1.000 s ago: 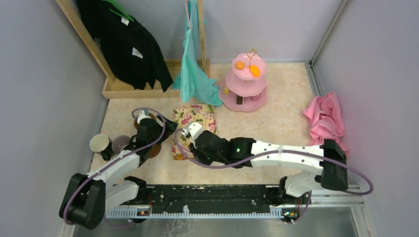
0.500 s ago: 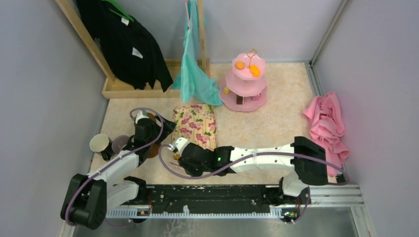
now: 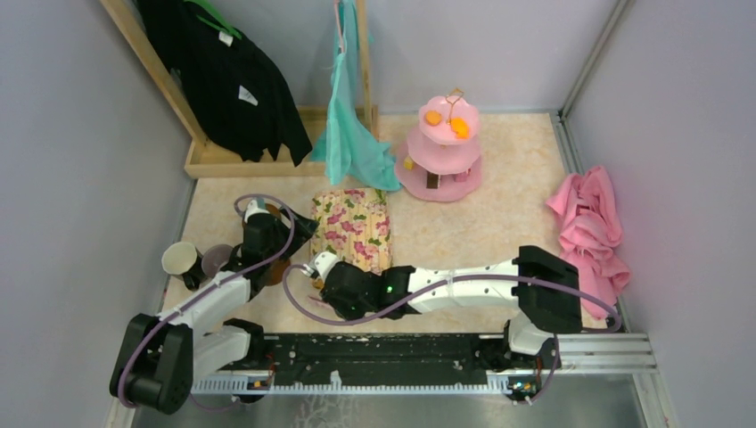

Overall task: Serve the afternoon tea
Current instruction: Adjust the dessert on the tray.

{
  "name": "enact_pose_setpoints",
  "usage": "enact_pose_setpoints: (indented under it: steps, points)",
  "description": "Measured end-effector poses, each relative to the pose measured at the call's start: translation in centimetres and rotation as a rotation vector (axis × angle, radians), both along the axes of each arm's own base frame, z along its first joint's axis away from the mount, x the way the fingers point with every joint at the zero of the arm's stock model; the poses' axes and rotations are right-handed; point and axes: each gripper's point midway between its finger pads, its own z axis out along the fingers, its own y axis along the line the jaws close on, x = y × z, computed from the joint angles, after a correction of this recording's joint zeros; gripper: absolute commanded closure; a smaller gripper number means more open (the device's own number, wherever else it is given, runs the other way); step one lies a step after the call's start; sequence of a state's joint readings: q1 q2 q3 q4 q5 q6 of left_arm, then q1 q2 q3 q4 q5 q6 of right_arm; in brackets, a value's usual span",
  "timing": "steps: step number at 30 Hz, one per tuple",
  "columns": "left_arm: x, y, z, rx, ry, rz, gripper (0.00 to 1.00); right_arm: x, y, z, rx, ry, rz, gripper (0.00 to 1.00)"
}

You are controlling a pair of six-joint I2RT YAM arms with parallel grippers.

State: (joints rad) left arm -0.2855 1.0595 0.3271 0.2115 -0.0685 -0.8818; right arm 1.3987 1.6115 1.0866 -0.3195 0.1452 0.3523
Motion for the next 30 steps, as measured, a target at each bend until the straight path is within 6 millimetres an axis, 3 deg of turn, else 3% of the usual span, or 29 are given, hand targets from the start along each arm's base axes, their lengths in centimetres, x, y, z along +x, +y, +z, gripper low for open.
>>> enact_pose_setpoints:
  steps: [19,30]
  points:
    - [0.1,-0.3,-0.9,-0.001,0.024,-0.012,0.15,2.9,-1.9,-2.1,-0.021,0.018,-0.077,0.81]
    - [0.0,-0.6,-1.9,-0.004,0.052,-0.029,0.15,3.7,-2.1,-1.4,0.001,0.020,-0.095,0.81]
